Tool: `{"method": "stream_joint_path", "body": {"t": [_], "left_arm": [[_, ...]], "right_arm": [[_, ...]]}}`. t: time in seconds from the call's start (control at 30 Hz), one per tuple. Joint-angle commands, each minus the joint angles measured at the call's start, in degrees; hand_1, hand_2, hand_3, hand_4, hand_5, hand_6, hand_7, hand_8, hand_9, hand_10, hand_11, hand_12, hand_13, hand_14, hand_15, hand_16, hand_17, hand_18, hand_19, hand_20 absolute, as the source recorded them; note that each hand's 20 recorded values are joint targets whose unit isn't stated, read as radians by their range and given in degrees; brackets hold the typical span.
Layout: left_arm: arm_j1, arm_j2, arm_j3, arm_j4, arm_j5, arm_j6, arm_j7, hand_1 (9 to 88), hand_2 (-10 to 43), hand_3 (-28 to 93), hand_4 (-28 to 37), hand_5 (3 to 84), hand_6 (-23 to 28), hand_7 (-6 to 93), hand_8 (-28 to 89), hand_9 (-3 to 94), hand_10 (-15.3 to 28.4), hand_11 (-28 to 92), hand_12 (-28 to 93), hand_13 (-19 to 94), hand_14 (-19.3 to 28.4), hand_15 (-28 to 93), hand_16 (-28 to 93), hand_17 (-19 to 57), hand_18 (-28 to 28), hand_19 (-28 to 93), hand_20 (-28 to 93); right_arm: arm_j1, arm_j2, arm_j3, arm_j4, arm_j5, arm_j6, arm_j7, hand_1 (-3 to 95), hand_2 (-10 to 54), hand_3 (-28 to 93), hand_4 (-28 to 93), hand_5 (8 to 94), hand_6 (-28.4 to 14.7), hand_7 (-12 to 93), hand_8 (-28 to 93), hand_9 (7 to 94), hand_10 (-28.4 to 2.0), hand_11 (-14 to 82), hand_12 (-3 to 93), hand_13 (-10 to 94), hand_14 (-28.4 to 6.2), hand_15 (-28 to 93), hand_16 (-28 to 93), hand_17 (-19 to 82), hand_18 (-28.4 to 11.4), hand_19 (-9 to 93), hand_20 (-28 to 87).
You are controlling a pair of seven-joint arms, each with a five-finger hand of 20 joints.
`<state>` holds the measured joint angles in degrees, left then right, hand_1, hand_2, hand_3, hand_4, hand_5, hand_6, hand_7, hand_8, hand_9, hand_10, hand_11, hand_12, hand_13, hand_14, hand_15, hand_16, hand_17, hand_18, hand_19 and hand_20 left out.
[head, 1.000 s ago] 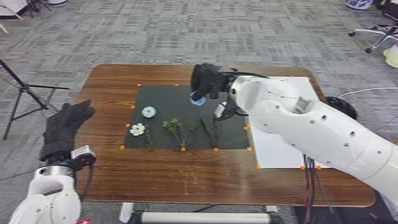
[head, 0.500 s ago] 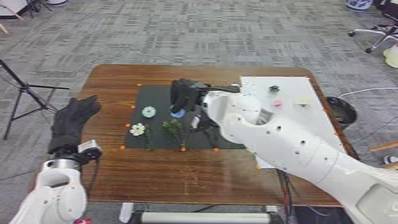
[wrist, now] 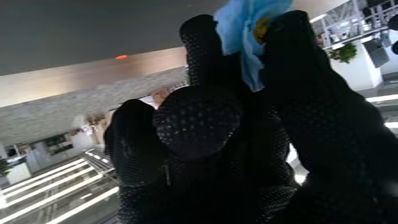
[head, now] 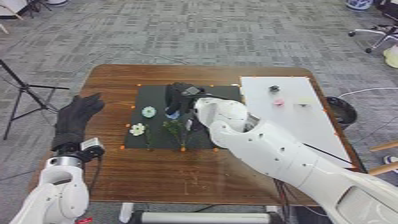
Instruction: Arrange flowers
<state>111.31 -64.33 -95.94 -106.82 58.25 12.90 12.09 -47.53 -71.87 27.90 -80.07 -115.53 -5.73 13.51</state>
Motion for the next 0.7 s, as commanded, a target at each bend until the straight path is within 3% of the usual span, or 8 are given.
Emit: {"method": "stream_joint_path", "body": {"t": [0.03,0.2,0.4,0.53,0.7], "left_arm": [[-0.5,-0.05,0.23,-0.07,0.10,-0.87,-0.28,18.8,15.9,67,-28.3,54.2,3.9,13.0,-7,51.0,15.7,22,13,39,17.6,22,0,6.8,11.4,11,17],[0.0,-0.22,-0.23,-0.15,0.08,-0.88,-0.35,18.8,15.9,67,-28.3,54.2,3.9,13.0,-7,51.0,15.7,22,13,39,17.5,22,0,6.8,11.4,11,17],[0.1,-0.37,-0.30,0.19,0.19,-1.37,0.15,18.8,15.8,67,-28.3,54.1,3.8,13.1,-7,51.0,15.7,22,13,39,17.6,22,0,6.8,11.4,11,17],[0.9,-0.46,-0.83,-0.23,0.15,-1.61,0.25,18.9,15.9,67,-28.3,53.9,3.9,13.0,-7,51.0,15.6,22,13,39,17.7,22,0,6.8,11.4,11,17],[1.1,-0.63,-0.75,-0.48,0.17,-1.33,-0.08,19.0,15.8,67,-28.3,53.9,3.9,13.1,-7,50.9,15.6,22,13,39,17.6,22,0,6.8,11.4,11,17]], "right_arm": [[-1.1,-2.1,1.7,1.6,-2.0,-1.2,-0.3,55.7,-8.4,57,-18,75.4,2.9,25,6,80.2,-10.3,10.4,26.7,85,-3.1,62,34,56,-15.6,93,56],[-0.9,-2.4,2.7,1.7,-1.6,-2.9,0.3,52.3,-8.6,57,-16,69.8,2.2,20,6,73.9,-11.6,15.1,18.8,84,-3.2,61,34,55,-15.5,93,56],[-0.9,-2.3,3.3,1.7,-1.3,-4.6,0.7,46.5,-9.1,63,-15,63.8,1.7,17,3,70.2,-12.5,14.2,17.9,84,-3.6,61,33,54,-15.7,93,55],[-0.8,-1.9,2.7,1.0,-0.8,-4.2,1.2,43.3,-9.2,66,-15,61.2,1.9,17,-7,67.8,-12.8,13.2,17.7,83,-3.7,61,33,54,-15.7,93,54],[0.2,-0.8,3.5,0.1,-0.8,-4.1,0.9,42.2,-9.1,66,-15,57.8,1.2,16,-8,64.4,-12.7,12.1,17.5,83,-3.8,60,33,53,-16.0,93,54]]}}
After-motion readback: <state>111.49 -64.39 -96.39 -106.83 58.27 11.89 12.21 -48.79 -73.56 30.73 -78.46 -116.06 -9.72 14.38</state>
